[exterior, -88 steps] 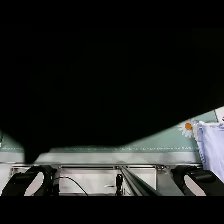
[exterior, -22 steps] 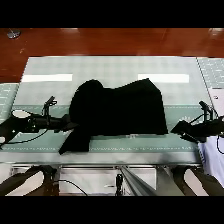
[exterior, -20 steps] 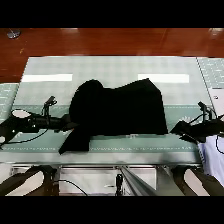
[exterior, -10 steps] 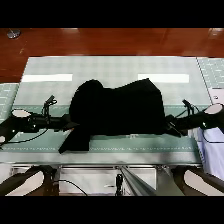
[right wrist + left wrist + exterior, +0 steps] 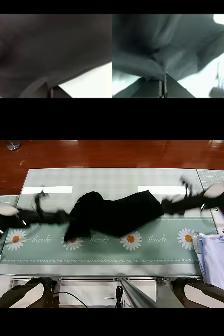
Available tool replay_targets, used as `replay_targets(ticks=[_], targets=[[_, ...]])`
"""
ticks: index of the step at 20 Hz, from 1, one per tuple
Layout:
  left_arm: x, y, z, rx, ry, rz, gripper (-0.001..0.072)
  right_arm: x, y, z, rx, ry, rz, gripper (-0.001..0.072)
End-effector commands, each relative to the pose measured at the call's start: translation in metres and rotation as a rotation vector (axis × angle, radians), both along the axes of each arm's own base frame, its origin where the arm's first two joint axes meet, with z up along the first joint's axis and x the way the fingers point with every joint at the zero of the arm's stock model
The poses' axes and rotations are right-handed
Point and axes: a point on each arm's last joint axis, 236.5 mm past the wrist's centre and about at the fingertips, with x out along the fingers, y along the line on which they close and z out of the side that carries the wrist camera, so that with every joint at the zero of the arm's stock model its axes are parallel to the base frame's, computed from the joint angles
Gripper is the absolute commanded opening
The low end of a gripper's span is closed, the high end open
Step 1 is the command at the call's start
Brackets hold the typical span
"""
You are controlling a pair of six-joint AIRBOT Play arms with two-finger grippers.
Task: Fold the shirts.
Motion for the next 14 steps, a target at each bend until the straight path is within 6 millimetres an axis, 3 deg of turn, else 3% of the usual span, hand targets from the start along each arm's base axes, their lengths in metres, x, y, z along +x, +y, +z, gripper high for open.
replay_targets(ticks=[1, 3, 4, 5, 6, 8, 9, 14], targets=[[0.046, 0.003, 0.203, 0.024, -0.476, 0.011, 0.0026, 0.047, -0.002, 0.213, -0.038, -0.482, -0.014, 0.0020], [0.034, 0.006, 0.321, 0.098, -0.782, 0.014, 0.0026, 0.028, -0.013, 0.330, -0.098, -0.750, -0.056, 0.0020], [0.018, 0.009, 0.370, 0.150, -0.907, 0.030, 0.0026, 0.007, -0.013, 0.374, -0.105, -0.857, -0.065, 0.0020], [0.001, 0.012, 0.405, 0.195, -0.991, 0.052, 0.0026, -0.018, -0.012, 0.412, -0.107, -0.961, -0.071, 0.0020], [-0.020, 0.016, 0.433, 0.251, -1.059, 0.069, 0.0026, -0.044, -0.011, 0.436, -0.112, -1.039, -0.075, 0.0020], [-0.056, 0.025, 0.464, 0.324, -1.112, 0.124, 0.0026, -0.096, -0.012, 0.458, -0.150, -1.111, -0.079, 0.0020], [-0.073, 0.028, 0.469, 0.347, -1.122, 0.145, 0.0026, -0.122, -0.015, 0.462, -0.184, -1.132, -0.081, 0.0020], [-0.167, 0.020, 0.464, 0.437, -1.172, 0.121, 0.0026, -0.226, -0.018, 0.476, -0.272, -1.252, -0.088, 0.0021]])
